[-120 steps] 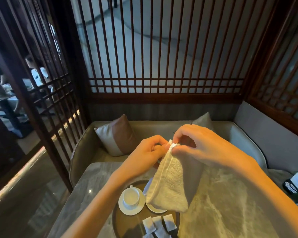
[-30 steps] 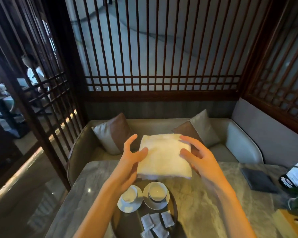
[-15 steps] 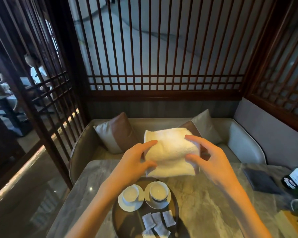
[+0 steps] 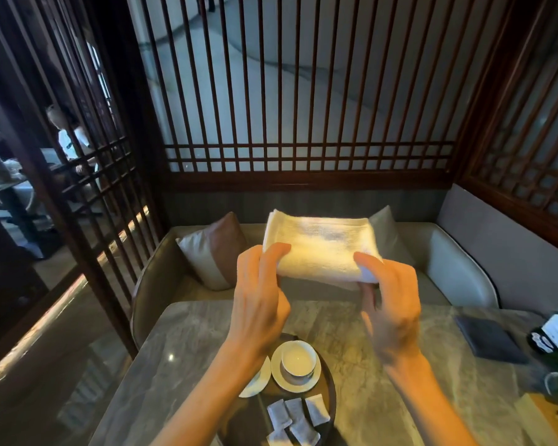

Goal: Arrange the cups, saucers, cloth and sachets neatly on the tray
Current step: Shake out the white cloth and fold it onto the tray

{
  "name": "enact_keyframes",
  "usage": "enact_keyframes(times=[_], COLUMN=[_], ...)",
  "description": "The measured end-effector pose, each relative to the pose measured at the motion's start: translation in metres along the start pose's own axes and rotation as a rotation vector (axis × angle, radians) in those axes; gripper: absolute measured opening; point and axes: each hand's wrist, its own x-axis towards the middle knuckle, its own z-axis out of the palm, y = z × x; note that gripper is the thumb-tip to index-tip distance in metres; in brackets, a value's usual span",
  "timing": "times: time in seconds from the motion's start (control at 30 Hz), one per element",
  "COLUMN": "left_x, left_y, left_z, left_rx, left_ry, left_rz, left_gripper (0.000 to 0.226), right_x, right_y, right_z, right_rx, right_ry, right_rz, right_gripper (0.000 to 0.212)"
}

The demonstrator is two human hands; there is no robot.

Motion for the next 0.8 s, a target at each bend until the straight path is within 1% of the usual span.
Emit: enact_keyframes(times=[0.07,0.1,0.17,0.2,0.23,0.27,0.3,0.33,0.37,0.4,0.43,0.5,0.53,0.6,0.67,0.73,0.8], left_x=[-0.002,-0.003,-0.003,-0.001,0.003,0.007,0.01,0.011,0.01,0.007,0.003,-0.005,-0.006,-0.004,-0.003,-0.006,-0.007], left_y=[-0.001,-0.003,-0.006,-0.01,-0.012,-0.017,-0.022,-0.027,-0.03,-0.032,-0.031,-0.023,-0.018,-0.011,-0.006,-0.007,-0.006], left_z=[0.003,0.005,0.009,0.012,0.014,0.016,0.018,0.019,0.019,0.018,0.018,0.018,0.021,0.025,0.027,0.026,0.025], left_rx=[0.024,0.048,0.126,0.15,0.142,0.092,-0.013,-0.186,-0.39,-0.552,-0.636,-0.664,-0.642,-0.575,-0.508,-0.459,-0.461], left_ry=[0.035,0.032,-0.036,-0.114,-0.219,-0.339,-0.465,-0.576,-0.632,-0.641,-0.627,-0.562,-0.503,-0.398,-0.337,-0.276,-0.229], left_rz=[0.015,0.01,-0.075,-0.151,-0.231,-0.31,-0.397,-0.487,-0.564,-0.639,-0.721,-0.864,-0.887,-0.81,-0.711,-0.664,-0.619], left_gripper=[0.05,0.047,0.042,0.04,0.037,0.031,0.024,0.02,0.021,0.025,0.03,0.03,0.029,0.03,0.025,0.02,0.017], right_x=[-0.001,-0.001,0.0,0.0,0.0,0.001,0.0,0.001,0.001,0.0,0.0,0.001,0.001,0.003,0.004,0.002,0.002], right_y=[-0.001,-0.001,-0.001,0.001,0.004,0.008,0.012,0.014,0.016,0.015,0.013,0.008,0.006,0.001,0.0,-0.001,-0.003], right_z=[0.004,0.006,0.01,0.012,0.014,0.016,0.017,0.016,0.015,0.014,0.014,0.016,0.018,0.02,0.019,0.016,0.013], right_rx=[-0.013,-0.019,-0.062,-0.074,-0.046,0.032,0.139,0.249,0.352,0.439,0.501,0.572,0.585,0.574,0.514,0.472,0.471], right_ry=[0.046,0.03,-0.066,-0.148,-0.264,-0.404,-0.535,-0.634,-0.687,-0.696,-0.677,-0.621,-0.589,-0.525,-0.476,-0.436,-0.389], right_rz=[-0.033,-0.018,0.113,0.222,0.334,0.425,0.498,0.566,0.633,0.697,0.747,0.808,0.819,0.826,0.801,0.758,0.736], right_gripper=[0.031,0.031,0.029,0.026,0.024,0.024,0.023,0.022,0.02,0.019,0.021,0.028,0.028,0.028,0.03,0.033,0.035])
